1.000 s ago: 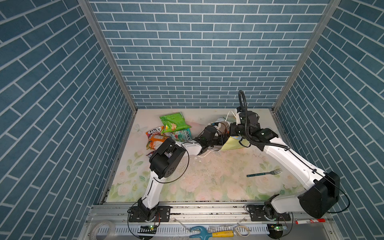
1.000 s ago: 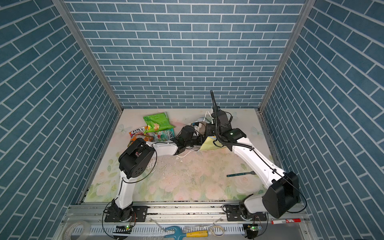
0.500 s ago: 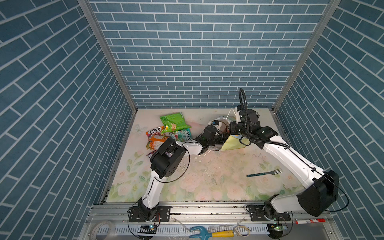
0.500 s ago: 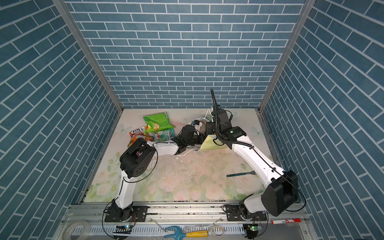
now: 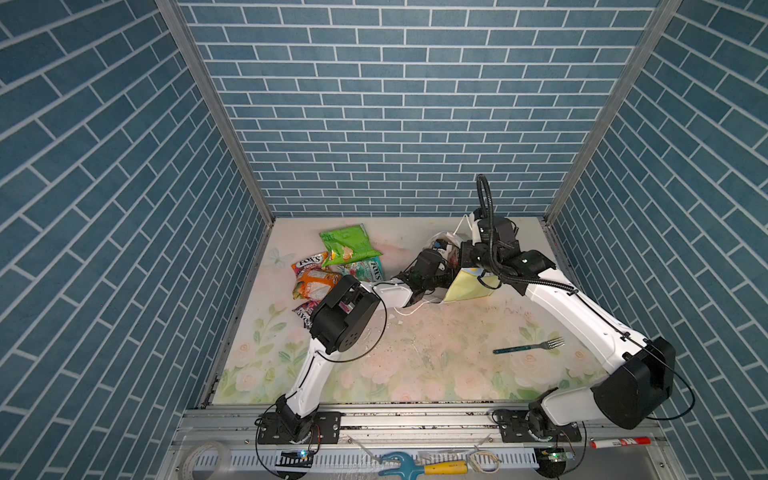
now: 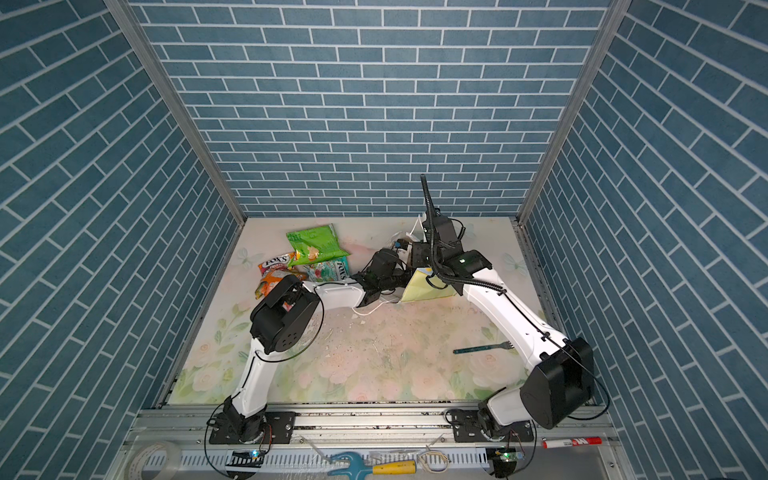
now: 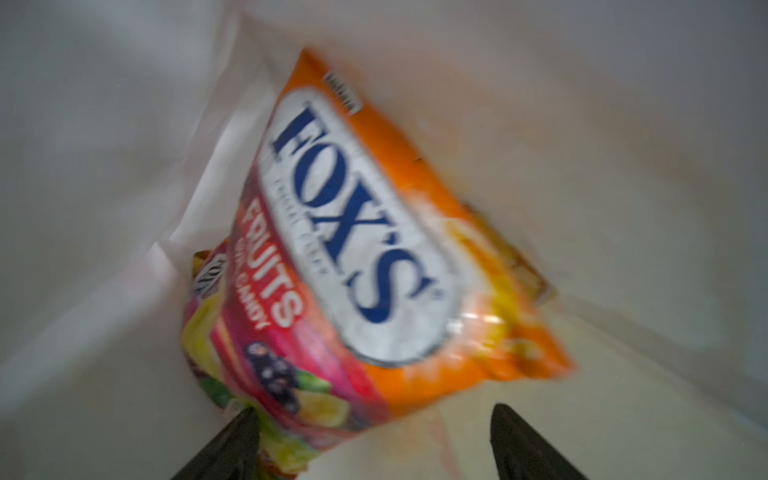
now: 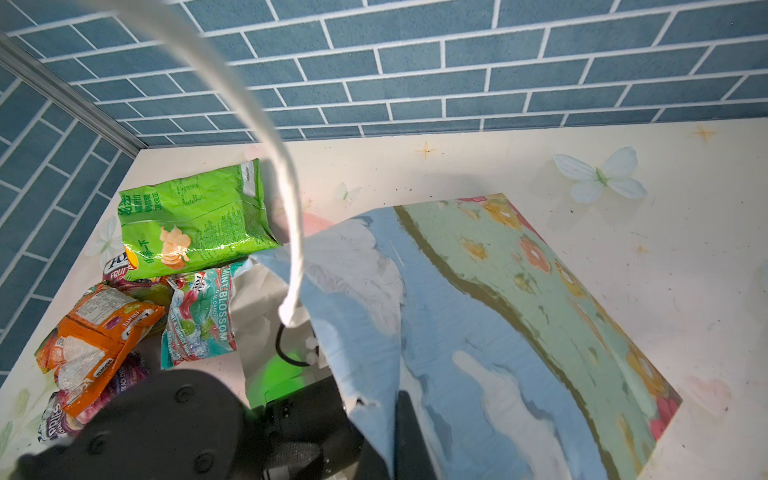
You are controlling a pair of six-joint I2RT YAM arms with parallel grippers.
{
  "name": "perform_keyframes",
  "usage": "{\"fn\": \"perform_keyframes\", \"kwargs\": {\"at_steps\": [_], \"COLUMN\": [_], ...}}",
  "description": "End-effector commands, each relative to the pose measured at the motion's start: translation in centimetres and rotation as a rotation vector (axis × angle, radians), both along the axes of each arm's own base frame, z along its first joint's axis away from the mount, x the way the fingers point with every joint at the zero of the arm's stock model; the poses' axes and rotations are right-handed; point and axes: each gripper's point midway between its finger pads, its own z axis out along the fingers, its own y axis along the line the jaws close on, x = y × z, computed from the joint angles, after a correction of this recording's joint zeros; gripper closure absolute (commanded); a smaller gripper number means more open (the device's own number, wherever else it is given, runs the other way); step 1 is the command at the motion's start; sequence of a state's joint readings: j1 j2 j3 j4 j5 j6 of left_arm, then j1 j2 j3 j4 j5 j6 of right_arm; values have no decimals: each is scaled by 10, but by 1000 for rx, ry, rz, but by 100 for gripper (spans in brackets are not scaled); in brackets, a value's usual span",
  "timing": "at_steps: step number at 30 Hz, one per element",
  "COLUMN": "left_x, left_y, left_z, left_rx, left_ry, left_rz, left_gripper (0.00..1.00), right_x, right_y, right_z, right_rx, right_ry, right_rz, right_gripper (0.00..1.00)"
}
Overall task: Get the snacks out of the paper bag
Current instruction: 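Lift the FOX'S Fruits packet up out of the bag with the left gripper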
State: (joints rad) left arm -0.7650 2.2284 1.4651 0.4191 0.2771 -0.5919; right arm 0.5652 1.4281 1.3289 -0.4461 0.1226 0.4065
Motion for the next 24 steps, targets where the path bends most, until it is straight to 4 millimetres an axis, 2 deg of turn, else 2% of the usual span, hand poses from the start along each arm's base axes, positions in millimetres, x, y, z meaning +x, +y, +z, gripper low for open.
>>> {"fn": "perform_keyframes", "kwargs": {"at_steps": [1,3,5,6,8,15,18,20,24], "left_x": [7,12,17,19,21,20,18,16,10], "left_y": [3,3,1,0,-2,4,8,11,16], "left_z": [-20,-26,-29,-30,-30,-23,-17,-12,2], "left_rx": [88,109,113,114,115,126,128,126,109], "left_ry": [19,31,33,32,31,-1,-21,-31,-50], "left_rz": [41,62,80,91,100,112,110,112,112], "left_gripper": [12,14,21,27,46,82,89,98,100], "right_x": [4,5,5,5,6,5,4,3,1], "right_y": [5,5,5,5,5,0,-2,-5,-12], "right_z": [17,17,16,16,15,8,7,5,2], "right_rx": [37,38,36,37,37,18,9,-6,-35], "right_ry": [-31,-32,-31,-30,-27,-14,-10,-7,0], "right_rz": [7,7,6,7,7,-8,-14,-18,-37], "right_gripper": [100,100,100,100,100,100,100,100,100]}}
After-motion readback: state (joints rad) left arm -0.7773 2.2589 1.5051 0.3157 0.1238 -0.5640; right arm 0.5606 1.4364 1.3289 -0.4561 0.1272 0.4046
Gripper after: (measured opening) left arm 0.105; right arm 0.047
